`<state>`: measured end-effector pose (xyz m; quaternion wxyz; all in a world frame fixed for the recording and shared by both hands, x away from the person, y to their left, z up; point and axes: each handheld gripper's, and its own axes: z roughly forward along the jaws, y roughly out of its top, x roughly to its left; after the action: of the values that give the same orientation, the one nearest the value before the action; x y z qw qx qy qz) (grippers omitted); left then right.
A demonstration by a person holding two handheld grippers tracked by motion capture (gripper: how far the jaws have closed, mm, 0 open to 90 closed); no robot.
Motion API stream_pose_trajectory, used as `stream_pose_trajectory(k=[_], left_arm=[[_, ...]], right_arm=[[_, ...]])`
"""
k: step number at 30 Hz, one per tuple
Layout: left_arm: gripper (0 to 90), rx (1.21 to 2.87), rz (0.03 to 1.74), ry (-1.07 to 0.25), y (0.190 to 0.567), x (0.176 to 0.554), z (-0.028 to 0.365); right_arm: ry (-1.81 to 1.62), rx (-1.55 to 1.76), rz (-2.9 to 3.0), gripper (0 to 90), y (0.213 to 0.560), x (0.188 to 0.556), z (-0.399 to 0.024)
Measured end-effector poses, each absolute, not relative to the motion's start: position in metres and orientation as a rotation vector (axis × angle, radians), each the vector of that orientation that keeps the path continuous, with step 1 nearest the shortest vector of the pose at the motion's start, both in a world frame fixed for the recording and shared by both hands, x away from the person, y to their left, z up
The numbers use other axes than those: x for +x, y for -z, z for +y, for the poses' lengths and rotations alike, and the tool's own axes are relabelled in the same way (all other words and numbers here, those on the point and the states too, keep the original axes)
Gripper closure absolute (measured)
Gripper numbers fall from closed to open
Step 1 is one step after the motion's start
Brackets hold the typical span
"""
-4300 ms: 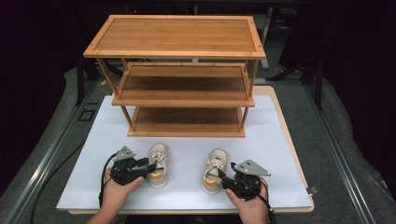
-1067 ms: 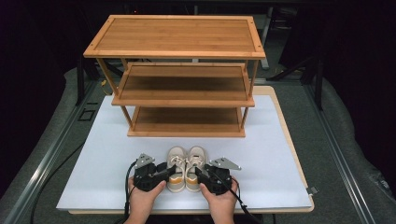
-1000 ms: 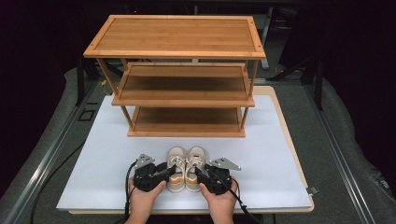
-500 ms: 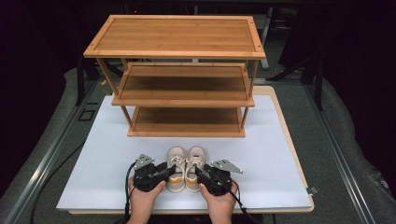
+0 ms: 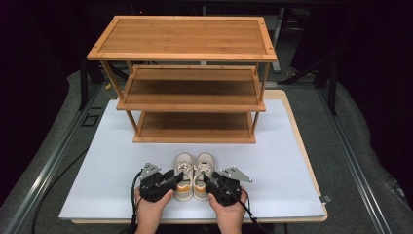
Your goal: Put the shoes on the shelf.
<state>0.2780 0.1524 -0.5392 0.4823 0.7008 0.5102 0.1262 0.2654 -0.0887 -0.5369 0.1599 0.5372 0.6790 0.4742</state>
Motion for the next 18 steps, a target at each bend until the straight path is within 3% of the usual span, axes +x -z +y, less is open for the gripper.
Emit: stream_pose_trajectory(k=[18], left_arm=[[61.8,1.704,1.248,-0.347,0.5375,0.2765,0.1494]], right_arm=[[-1.365,1.539,1.917,64.0,0.5362,0.2639,-0.0876]])
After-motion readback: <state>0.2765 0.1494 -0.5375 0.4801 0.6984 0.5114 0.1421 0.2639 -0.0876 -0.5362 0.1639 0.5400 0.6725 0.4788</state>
